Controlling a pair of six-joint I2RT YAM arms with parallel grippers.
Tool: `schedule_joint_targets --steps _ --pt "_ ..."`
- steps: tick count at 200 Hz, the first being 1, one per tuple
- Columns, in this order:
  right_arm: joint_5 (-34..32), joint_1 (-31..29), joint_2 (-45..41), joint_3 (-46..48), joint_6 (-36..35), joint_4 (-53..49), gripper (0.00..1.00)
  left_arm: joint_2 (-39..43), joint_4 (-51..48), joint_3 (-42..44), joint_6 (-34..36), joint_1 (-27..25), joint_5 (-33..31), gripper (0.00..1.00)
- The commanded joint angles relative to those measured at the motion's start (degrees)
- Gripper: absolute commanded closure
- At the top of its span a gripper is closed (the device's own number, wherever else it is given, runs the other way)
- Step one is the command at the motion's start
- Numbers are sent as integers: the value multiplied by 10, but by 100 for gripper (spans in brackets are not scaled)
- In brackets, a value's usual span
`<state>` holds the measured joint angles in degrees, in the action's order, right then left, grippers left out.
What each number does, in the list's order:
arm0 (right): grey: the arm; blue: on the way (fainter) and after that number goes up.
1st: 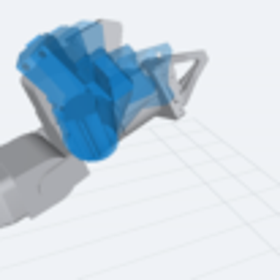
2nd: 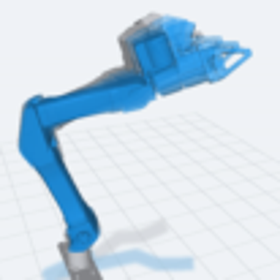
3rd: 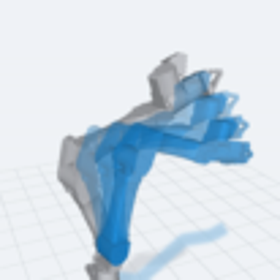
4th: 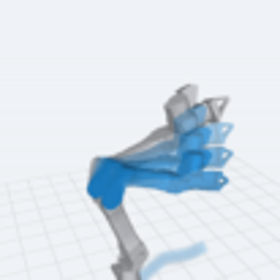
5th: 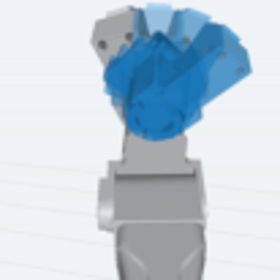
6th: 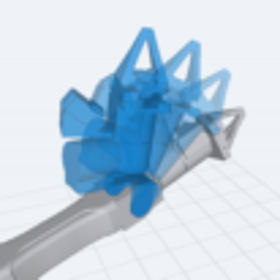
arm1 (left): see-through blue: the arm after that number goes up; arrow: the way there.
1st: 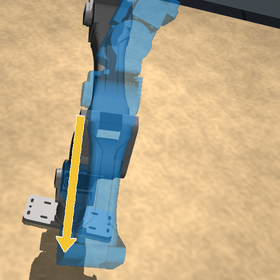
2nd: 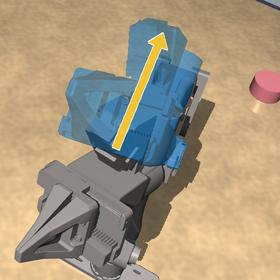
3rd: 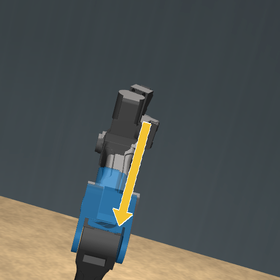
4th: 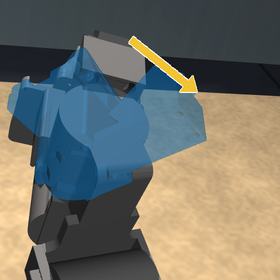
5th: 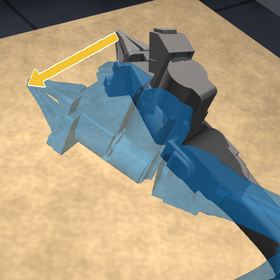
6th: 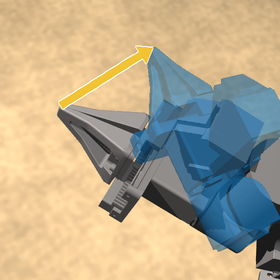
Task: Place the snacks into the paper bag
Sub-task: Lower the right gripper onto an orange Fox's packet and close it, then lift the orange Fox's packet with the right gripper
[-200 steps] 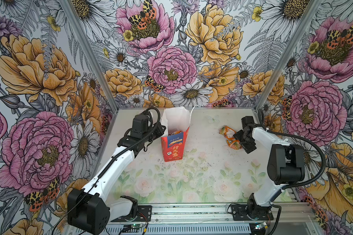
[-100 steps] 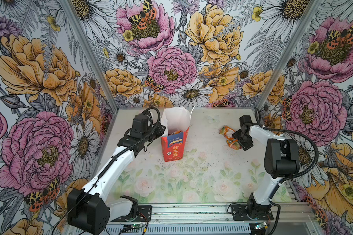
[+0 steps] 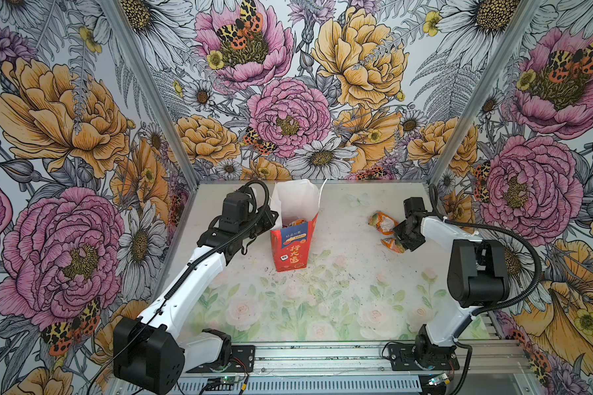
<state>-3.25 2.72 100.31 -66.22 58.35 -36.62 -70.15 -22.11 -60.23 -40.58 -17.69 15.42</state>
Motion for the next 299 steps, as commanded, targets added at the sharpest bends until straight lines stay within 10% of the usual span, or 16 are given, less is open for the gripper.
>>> schedule_joint_targets --steps 1,64,174,299 --pt "4 3 -31 10 -23 0 81 24 35 -21 0 7 -6 100" --pt "5 2 -123 21 -76 -2 100 27 35 -22 -1 8 -5 100" --pt "152 -15 -224 -79 -229 0 100 33 35 -23 -1 9 -2 100" --pt "113 -248 -236 -326 -373 17 100 37 35 -17 -1 8 -4 100"
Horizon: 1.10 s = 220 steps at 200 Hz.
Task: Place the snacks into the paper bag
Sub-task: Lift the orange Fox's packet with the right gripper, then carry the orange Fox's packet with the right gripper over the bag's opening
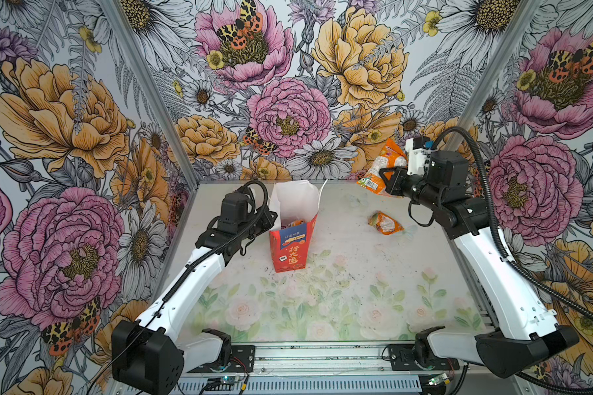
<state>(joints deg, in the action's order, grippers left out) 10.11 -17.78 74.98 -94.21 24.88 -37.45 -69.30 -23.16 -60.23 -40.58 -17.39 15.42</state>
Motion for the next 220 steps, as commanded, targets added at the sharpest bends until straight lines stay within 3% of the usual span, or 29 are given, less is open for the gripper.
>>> schedule_joint_targets --steps 1,49,114,220 --pt "-21 -45 19 -47 -40 26 100 28 45 -17 -1 6 -4 100" --pt "-32 -133 110 -142 -70 25 100 31 45 -13 -1 6 -4 100" --pt "-58 -208 229 -254 -95 -9 100 33 45 -7 -1 10 -3 100" --pt "-208 -269 412 -464 -127 -198 100 34 48 -1 -1 15 1 100"
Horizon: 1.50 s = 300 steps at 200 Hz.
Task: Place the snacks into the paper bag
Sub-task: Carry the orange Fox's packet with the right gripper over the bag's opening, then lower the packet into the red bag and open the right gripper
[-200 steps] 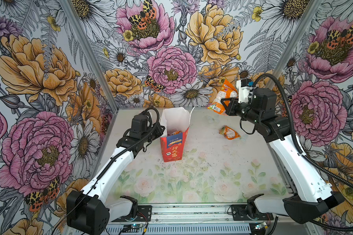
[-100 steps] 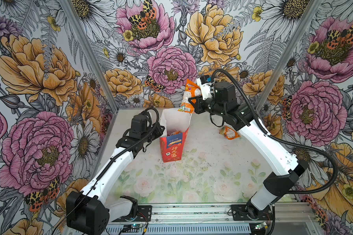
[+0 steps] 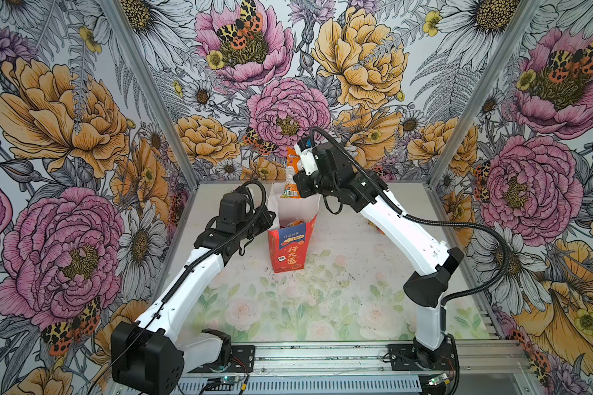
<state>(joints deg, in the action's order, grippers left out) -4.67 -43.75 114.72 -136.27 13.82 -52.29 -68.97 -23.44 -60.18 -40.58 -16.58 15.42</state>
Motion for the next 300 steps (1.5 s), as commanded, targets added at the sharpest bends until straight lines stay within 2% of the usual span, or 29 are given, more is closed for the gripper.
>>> schedule_joint_targets --steps 1,52,93,126,217,300 --pt "-62 -10 16 -44 -17 -51 100 31 51 -1 -1 7 1 100" --pt "-102 -13 39 -65 -33 -103 100 27 53 -1 -4 8 1 100" --pt "-99 -36 49 -72 -44 -130 100 25 54 -2 -5 7 1 100" --pt "-93 -46 75 -115 -53 -175 100 25 54 -2 -5 7 1 100" --pt "-62 -56 94 -144 -51 -222 100 30 54 -1 -6 7 1 100" --pt "8 -56 105 -162 -35 -258 100 25 58 -2 -6 6 5 100"
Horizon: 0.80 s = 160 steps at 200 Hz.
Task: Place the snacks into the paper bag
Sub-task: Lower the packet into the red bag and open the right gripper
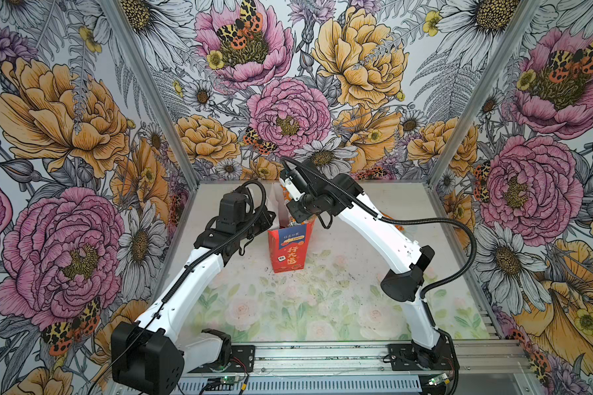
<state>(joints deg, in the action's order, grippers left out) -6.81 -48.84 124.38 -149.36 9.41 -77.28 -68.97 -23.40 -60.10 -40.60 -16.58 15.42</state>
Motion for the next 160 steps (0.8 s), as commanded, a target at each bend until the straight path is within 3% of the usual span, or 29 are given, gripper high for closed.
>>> schedule_joint_targets --steps 1,103,160 --pt "30 -5 10 -32 8 -9 100 25 57 -2 -6 8 4 100" --pt "51 -5 35 -57 22 -40 100 24 58 -3 -6 6 5 100" --pt "47 -5 37 -58 25 -39 89 27 59 1 -4 7 4 100"
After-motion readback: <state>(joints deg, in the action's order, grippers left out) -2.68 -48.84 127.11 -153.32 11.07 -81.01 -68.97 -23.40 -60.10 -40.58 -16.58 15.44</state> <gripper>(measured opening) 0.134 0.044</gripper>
